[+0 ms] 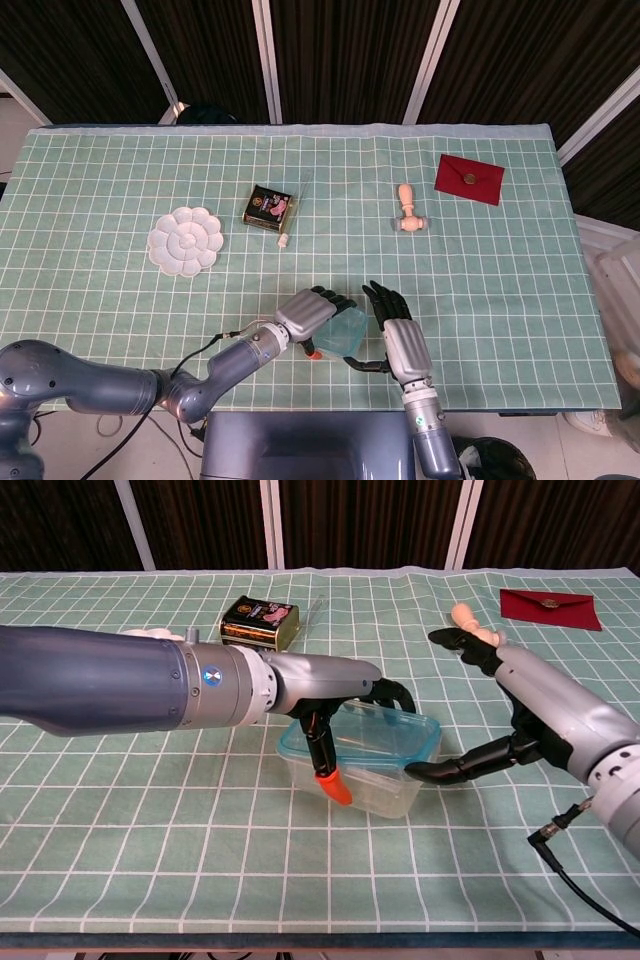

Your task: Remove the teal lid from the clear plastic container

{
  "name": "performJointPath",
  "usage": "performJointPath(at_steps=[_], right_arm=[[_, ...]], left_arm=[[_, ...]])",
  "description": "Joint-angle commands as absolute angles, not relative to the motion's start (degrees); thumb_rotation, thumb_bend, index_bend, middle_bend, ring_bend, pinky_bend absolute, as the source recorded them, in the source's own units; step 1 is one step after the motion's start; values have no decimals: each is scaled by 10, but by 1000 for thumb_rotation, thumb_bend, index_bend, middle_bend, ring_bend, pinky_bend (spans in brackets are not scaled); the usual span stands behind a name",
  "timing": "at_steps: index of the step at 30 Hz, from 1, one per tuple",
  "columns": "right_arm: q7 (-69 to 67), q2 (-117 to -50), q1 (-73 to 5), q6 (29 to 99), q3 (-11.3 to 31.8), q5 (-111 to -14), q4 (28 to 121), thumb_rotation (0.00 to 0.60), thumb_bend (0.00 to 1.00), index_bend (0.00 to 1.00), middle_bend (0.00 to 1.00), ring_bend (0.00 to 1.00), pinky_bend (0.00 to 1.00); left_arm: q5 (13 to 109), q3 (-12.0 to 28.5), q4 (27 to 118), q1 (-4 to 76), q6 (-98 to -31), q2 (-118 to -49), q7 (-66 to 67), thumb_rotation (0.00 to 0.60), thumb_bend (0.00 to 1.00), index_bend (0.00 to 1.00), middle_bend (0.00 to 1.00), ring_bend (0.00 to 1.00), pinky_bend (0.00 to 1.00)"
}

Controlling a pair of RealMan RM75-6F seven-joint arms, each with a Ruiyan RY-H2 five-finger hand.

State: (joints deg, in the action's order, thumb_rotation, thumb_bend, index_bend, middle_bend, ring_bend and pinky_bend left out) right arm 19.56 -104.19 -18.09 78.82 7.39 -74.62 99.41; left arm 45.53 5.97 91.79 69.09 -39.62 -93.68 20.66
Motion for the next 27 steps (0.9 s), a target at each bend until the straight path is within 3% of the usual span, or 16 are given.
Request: performJointPath(at_steps=[1,12,27], right_arm=[[192,-1044,-180,788,72,-750,987,600,207,0,0,0,0],[188,-1044,-176,785,72,-745,987,600,207,0,0,0,0],[191,-1060,-182,780,84,-742,982,600,208,0,0,0,0]], left_arm=[[454,60,919,693,-390,-934,203,600,56,146,169,176,343],[447,55,922,700,-384,-927,203,600,0,29,47,88,261],[444,49,923,707,-388,-927,206,600,0,19,39,82,266]])
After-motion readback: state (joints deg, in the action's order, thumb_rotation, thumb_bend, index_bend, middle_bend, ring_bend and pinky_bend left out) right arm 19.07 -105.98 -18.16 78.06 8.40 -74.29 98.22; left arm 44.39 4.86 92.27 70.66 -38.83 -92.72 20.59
